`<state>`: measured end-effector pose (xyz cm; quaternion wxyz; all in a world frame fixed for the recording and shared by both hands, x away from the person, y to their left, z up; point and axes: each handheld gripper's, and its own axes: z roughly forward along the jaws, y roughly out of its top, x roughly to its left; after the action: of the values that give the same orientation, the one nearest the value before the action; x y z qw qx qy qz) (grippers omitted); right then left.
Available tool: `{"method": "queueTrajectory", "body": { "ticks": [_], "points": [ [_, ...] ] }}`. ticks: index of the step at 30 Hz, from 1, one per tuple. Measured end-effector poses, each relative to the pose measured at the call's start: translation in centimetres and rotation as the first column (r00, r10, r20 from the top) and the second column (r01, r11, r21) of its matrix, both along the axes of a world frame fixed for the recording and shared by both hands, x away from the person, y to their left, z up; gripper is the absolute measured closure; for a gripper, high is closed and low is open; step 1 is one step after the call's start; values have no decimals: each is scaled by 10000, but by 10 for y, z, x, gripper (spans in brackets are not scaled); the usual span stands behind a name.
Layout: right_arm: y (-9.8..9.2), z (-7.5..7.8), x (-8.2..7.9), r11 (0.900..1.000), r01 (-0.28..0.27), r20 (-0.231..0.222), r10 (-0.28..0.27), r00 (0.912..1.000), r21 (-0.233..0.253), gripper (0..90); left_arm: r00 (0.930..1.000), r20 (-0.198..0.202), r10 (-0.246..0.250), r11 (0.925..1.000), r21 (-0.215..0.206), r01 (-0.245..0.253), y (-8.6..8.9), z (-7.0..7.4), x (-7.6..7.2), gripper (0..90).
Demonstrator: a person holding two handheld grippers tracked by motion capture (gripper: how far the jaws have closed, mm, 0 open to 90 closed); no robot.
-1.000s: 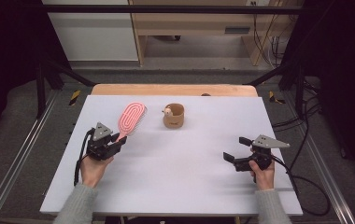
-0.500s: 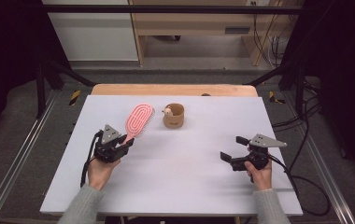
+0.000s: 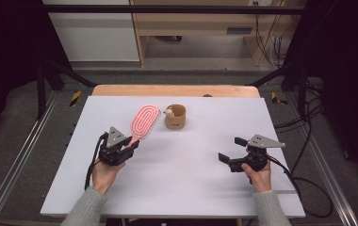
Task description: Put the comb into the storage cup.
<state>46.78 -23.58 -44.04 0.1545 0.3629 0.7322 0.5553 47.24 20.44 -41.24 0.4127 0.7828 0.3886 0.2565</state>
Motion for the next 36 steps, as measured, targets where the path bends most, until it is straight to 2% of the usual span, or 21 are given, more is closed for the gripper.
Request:
{"method": "queueTrajectory", "body": {
  "ticks": [7,16,24,36],
  "points": [
    [6,2,0,10000,-28,11,28,10000,-11,3,9999,53,-131,9999,26,131,-7,0,-2,697],
    [9,3,0,9997,107,-90,-105,9999,214,3,9994,179,-308,9995,58,307,-16,0,-6,697],
    [16,5,-1,9999,78,-18,-78,10000,139,4,9983,340,-480,9988,122,476,-25,0,-9,697],
    [25,6,-1,9997,57,-170,-53,9998,225,4,9968,384,-697,9973,247,687,-38,-2,-12,697]
  ]
}}
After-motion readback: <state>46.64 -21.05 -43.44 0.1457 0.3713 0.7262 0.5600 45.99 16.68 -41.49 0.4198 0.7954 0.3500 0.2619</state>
